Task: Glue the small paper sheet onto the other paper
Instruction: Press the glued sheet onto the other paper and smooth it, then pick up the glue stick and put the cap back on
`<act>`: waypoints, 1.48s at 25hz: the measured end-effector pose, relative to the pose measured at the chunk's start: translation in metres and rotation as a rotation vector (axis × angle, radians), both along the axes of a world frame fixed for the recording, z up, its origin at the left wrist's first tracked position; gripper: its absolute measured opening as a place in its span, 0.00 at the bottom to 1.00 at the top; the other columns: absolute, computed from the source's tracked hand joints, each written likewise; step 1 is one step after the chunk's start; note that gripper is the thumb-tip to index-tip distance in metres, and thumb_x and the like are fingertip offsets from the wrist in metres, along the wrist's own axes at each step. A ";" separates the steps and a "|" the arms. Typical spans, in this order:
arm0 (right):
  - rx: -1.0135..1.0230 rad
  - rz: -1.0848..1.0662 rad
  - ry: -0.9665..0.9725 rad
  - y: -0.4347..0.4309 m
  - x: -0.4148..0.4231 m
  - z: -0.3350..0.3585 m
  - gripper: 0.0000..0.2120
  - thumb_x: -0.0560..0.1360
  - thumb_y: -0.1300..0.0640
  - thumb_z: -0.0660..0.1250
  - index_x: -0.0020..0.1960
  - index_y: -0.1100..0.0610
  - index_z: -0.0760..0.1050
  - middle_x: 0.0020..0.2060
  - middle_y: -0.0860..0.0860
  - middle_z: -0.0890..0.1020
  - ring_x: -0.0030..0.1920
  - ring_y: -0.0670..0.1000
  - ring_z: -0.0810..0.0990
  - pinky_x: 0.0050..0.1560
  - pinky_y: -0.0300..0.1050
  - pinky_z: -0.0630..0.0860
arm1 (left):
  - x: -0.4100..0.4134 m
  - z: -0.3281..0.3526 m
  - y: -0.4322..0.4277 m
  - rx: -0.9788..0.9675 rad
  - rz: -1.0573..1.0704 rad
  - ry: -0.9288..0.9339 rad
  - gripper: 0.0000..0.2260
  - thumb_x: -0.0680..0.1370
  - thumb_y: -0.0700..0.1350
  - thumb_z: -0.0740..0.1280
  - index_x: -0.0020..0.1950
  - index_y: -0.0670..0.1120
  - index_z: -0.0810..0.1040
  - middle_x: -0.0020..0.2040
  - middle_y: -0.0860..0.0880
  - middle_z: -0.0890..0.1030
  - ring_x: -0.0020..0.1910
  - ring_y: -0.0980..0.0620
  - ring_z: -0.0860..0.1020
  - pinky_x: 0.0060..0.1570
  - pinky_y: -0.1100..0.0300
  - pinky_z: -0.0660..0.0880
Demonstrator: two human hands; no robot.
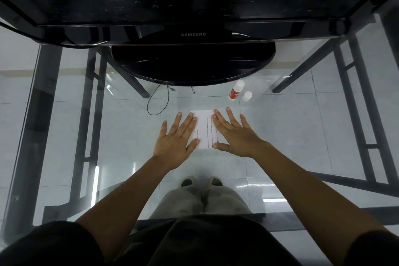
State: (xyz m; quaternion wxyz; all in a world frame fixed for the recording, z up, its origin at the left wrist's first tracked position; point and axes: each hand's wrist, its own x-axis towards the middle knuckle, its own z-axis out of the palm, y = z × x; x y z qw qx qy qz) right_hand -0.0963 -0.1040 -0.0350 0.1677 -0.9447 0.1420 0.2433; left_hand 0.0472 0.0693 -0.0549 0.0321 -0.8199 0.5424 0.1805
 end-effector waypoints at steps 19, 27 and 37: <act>-0.168 -0.482 -0.177 -0.010 -0.060 -0.015 0.36 0.75 0.35 0.38 0.75 0.55 0.40 0.76 0.53 0.43 0.72 0.50 0.35 0.70 0.47 0.37 | -0.009 0.062 -0.136 -0.502 0.271 0.501 0.25 0.74 0.51 0.69 0.68 0.44 0.69 0.62 0.43 0.77 0.61 0.47 0.74 0.59 0.57 0.69; -0.164 -0.476 -0.164 -0.011 -0.059 -0.016 0.37 0.74 0.34 0.38 0.75 0.56 0.40 0.76 0.53 0.42 0.74 0.52 0.38 0.70 0.47 0.36 | -0.020 0.063 -0.152 -0.561 0.291 0.541 0.15 0.74 0.44 0.70 0.57 0.39 0.76 0.53 0.42 0.81 0.53 0.47 0.78 0.55 0.61 0.70; 0.180 -0.879 -0.713 -0.034 -0.024 0.072 0.26 0.78 0.44 0.54 0.72 0.56 0.60 0.71 0.53 0.66 0.71 0.51 0.62 0.70 0.46 0.59 | 0.002 0.133 -0.113 -0.754 0.511 0.930 0.21 0.73 0.45 0.71 0.61 0.48 0.64 0.51 0.46 0.78 0.50 0.48 0.79 0.48 0.55 0.78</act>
